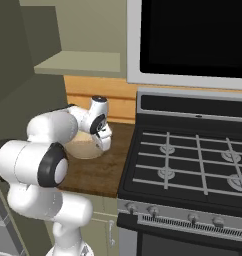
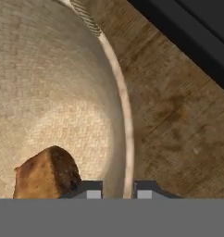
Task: Open the cabinet, pick up the bread from the cabinet and place it in the basket. Then move the basket to the dining counter.
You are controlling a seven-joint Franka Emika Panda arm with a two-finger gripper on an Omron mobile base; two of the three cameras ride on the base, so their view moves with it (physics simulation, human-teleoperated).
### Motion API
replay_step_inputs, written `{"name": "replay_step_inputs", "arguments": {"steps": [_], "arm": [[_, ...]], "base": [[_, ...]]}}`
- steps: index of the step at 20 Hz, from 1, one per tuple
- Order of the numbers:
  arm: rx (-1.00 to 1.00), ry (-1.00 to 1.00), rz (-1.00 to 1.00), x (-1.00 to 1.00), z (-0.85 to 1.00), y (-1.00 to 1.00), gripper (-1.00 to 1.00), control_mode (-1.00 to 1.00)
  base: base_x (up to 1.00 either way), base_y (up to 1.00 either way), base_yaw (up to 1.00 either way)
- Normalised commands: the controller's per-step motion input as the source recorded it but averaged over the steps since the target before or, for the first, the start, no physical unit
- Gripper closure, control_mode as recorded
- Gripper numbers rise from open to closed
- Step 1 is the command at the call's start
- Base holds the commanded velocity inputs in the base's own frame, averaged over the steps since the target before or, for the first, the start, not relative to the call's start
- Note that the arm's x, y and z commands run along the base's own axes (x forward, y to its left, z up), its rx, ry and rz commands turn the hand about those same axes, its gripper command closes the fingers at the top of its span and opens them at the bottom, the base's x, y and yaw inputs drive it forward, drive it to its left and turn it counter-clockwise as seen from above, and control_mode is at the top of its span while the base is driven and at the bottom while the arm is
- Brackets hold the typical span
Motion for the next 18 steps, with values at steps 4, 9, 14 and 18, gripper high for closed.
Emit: {"name": "replay_step_inputs", "arguments": {"steps": [4, 9, 14, 18], "arm": [[0.17, -0.11, -0.08, -1.00, 0.76, 0.00, 1.00, -1.00], [0.14, -0.18, -0.05, -1.00, 0.74, 0.00, 1.00, -1.00], [0.18, -0.18, -0.09, -0.98, 0.59, 0.00, 1.00, -1.00], [0.21, -0.10, -0.12, -0.91, 0.66, 0.00, 1.00, -1.00]], "base": [[0.00, 0.00, 0.00], [0.00, 0.00, 0.00], [0.00, 0.00, 0.00], [0.00, 0.00, 0.00]]}}
